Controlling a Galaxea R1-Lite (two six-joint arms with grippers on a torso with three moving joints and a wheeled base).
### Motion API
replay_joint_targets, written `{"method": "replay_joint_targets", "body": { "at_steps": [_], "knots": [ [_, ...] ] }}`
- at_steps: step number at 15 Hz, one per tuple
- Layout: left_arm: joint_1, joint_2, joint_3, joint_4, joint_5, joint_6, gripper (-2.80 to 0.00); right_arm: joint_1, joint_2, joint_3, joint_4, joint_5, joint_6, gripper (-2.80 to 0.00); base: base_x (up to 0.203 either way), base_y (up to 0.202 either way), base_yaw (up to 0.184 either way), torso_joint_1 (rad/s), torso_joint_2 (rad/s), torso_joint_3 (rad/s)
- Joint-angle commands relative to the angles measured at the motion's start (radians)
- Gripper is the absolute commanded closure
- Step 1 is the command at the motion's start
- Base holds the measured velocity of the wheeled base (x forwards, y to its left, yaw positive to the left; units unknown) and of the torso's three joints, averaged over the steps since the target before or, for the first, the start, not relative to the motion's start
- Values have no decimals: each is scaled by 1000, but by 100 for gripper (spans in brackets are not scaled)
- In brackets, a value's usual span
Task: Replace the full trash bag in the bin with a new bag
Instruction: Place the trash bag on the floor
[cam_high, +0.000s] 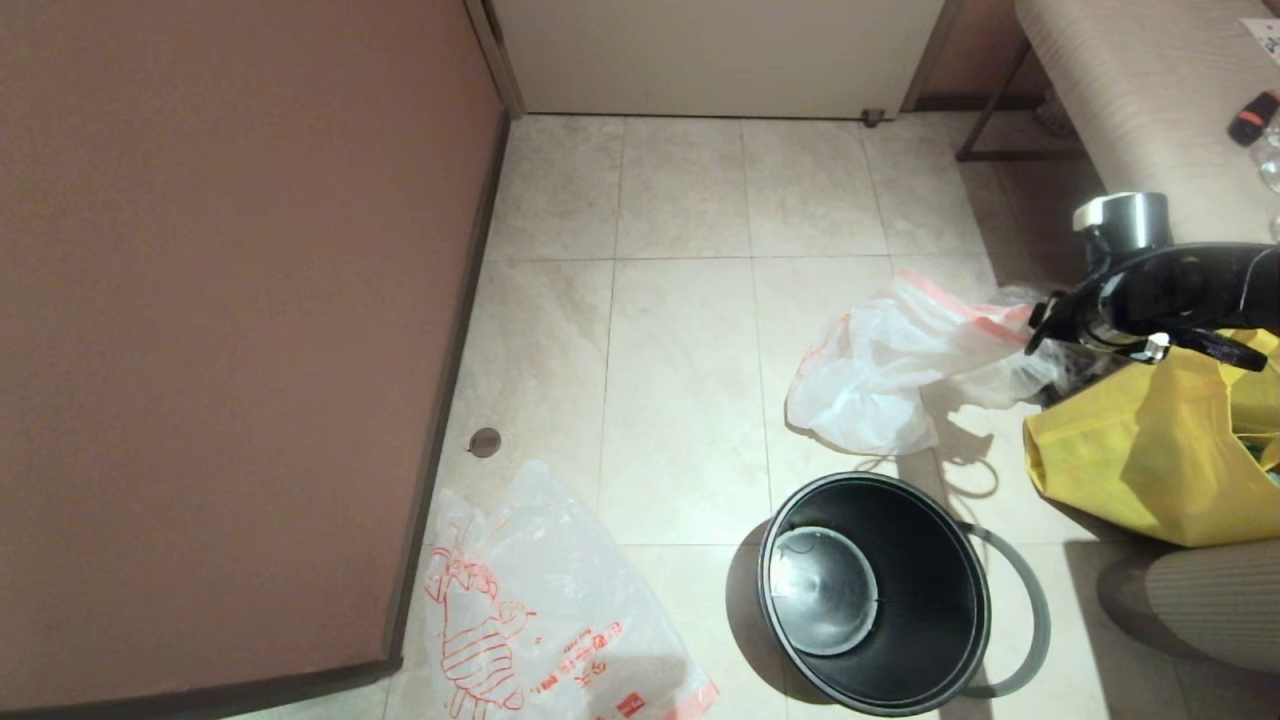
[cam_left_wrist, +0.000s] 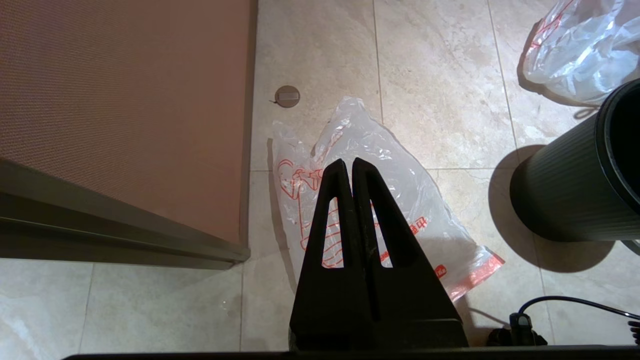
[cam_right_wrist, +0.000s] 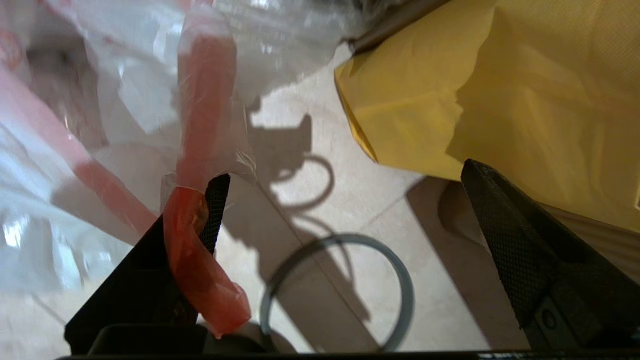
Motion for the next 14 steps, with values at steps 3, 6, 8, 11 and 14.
{"method": "replay_joint_targets", "body": {
  "at_steps": [3, 6, 8, 11, 14],
  "knots": [
    [1, 0, 0, 0, 0, -1, 0, 25, -18, 19, -43, -29, 93, -280, 0, 0, 0, 0, 0, 0],
    [1, 0, 0, 0, 0, 0, 0, 38, -77, 19, 46, 1, 161, -280, 0, 0, 0, 0, 0, 0],
    [1, 0, 0, 0, 0, -1, 0, 50, -104, 15, 154, 7, 181, -280, 0, 0, 0, 0, 0, 0],
    [1, 0, 0, 0, 0, -1, 0, 56, -177, 29, 241, 165, 241, -280, 0, 0, 0, 0, 0, 0],
    [1, 0, 0, 0, 0, -1, 0, -41, -166, 29, 256, 483, 433, -280, 0, 0, 0, 0, 0, 0]
  ]
}}
